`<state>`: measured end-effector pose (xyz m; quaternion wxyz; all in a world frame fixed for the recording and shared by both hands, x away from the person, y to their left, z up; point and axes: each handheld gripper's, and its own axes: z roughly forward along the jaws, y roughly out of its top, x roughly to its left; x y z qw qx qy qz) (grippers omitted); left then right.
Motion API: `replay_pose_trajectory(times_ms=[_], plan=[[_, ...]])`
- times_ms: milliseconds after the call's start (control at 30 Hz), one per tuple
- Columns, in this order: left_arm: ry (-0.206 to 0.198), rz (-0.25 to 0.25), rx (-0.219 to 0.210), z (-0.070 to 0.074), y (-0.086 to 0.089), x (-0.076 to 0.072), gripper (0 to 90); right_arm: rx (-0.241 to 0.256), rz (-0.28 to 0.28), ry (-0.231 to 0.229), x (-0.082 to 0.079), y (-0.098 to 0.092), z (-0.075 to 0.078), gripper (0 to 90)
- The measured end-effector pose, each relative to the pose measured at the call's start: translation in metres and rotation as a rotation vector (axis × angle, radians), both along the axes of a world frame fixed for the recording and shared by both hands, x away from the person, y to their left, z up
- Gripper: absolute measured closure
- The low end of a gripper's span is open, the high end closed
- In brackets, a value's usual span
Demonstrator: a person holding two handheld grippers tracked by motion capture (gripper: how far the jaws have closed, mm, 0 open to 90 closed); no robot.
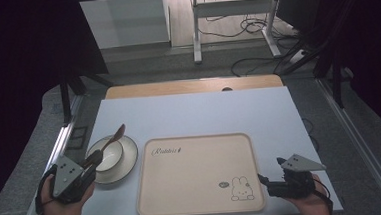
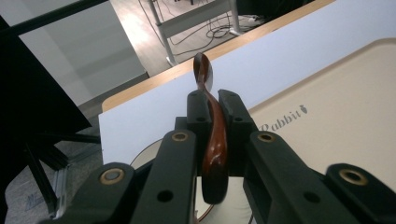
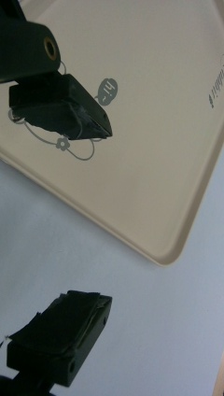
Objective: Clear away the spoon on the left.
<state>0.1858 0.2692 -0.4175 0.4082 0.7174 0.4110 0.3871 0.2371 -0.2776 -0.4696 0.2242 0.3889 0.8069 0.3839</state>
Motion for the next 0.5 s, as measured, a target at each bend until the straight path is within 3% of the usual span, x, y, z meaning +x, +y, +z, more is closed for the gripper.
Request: replay_pose_trajectory(times_ms=[500], plan=[[-0.031,-0.021,0.002,0.0102,-0.0078,0.0039,85.3,0.000,-0.004,-0.001,-0.0001,0.0000,0.0000,16.1]])
